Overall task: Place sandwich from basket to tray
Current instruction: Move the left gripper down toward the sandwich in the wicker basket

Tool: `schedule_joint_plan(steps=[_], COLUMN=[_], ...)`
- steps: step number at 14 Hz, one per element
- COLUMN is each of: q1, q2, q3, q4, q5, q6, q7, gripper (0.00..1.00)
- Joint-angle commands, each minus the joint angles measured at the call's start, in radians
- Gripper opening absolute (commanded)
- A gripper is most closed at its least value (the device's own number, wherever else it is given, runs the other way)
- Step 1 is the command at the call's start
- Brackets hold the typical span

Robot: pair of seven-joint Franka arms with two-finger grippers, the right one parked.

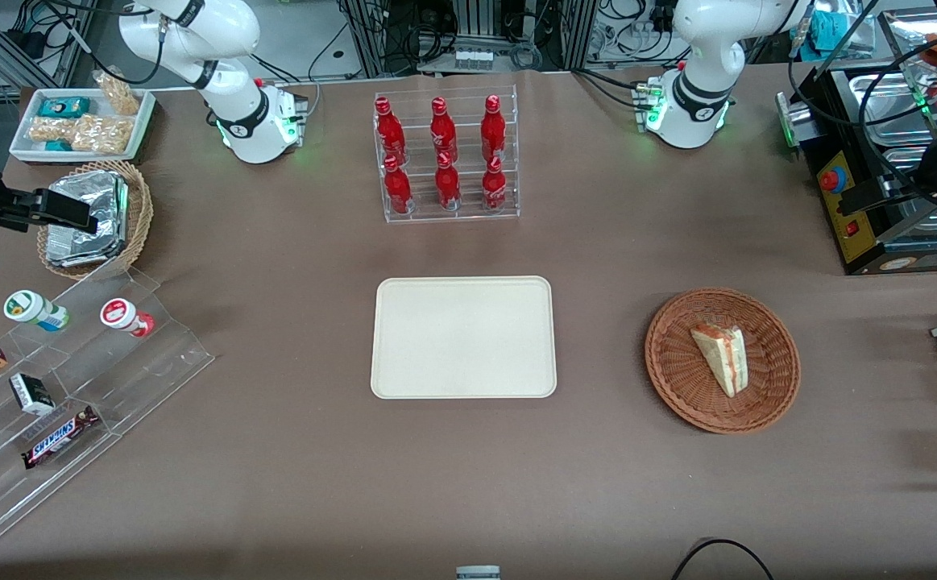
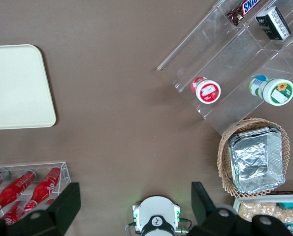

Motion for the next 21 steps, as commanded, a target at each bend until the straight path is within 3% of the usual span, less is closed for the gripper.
schedule_joint_plan(steps=[1, 5, 8, 10, 13, 15, 21], q1=[0.0, 0.004, 0.036, 0.035, 0.046, 0.047, 0.034], q2=[0.013, 0.03, 0.128, 0.191, 0.179, 0.193, 0.277], q3=[-0.002, 0.0, 0.003, 0.003, 0.003, 0.003, -0.003], q4=[0.031, 0.027, -0.018, -0.077, -0.327, -0.416, -0.484], q5=[-0.002, -0.002, -0.008, -0.011, -0.016, -0.04, -0.05], q6=[-0.024, -0.021, 0.008, 0.12, 0.484, 0.656, 0.898], q7=[0.023, 0.002, -0.078, -0.141, -0.196, -0.259, -0.34], gripper=[1.0, 1.0, 1.0, 1.0, 1.0, 1.0, 1.0])
